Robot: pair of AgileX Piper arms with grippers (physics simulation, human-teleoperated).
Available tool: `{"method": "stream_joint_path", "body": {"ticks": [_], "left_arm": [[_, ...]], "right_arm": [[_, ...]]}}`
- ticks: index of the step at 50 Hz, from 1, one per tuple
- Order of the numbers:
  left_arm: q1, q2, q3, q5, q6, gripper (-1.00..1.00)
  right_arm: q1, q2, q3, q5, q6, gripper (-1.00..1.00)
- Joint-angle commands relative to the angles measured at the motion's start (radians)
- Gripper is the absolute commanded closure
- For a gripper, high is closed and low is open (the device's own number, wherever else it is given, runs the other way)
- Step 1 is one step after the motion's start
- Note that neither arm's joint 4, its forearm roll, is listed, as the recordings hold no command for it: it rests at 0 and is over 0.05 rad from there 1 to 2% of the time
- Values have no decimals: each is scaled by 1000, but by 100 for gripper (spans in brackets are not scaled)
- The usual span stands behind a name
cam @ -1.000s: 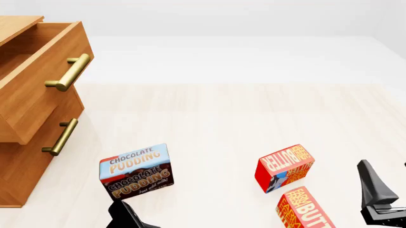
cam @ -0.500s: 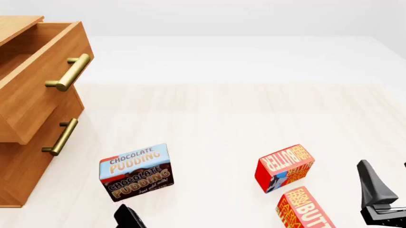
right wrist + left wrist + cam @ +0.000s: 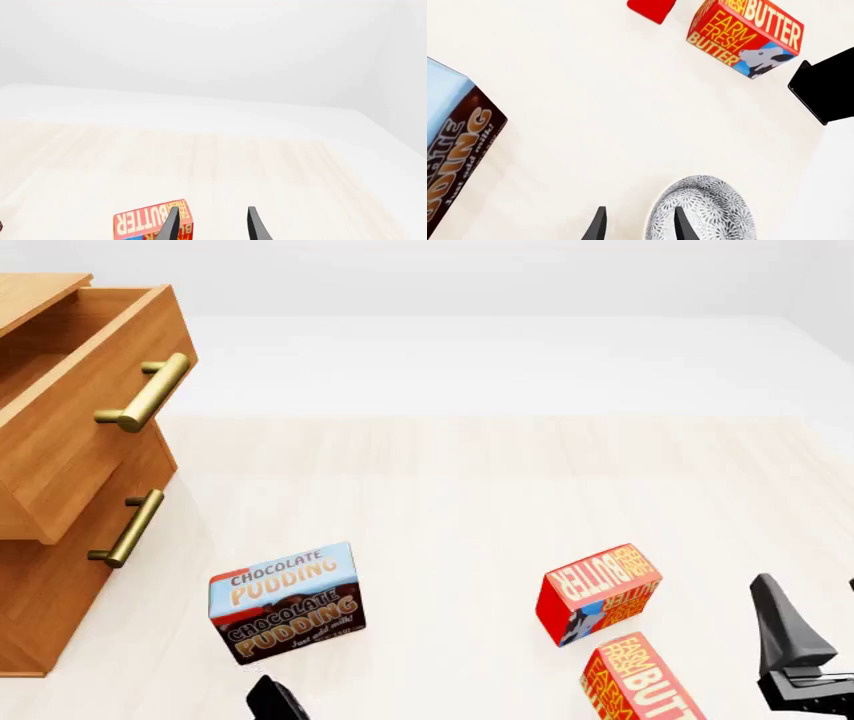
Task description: Put the bowl in the top drawer of the cabinet.
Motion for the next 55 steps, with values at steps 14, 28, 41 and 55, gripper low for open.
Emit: {"method": "stream_joint_path", "body": {"ticks": [14, 28, 41, 55], "left_arm": [[7, -31, -6, 14, 10, 100], [70, -147, 0, 97, 66, 100], [130, -277, -11, 208, 82, 100], [269, -608, -164, 553, 118, 100]], "right_arm": [[2, -14, 4, 11, -2, -100], [1, -16, 4, 11, -5, -100], [0, -3, -7, 5, -7, -100], [1, -3, -5, 4, -10, -100]]}}
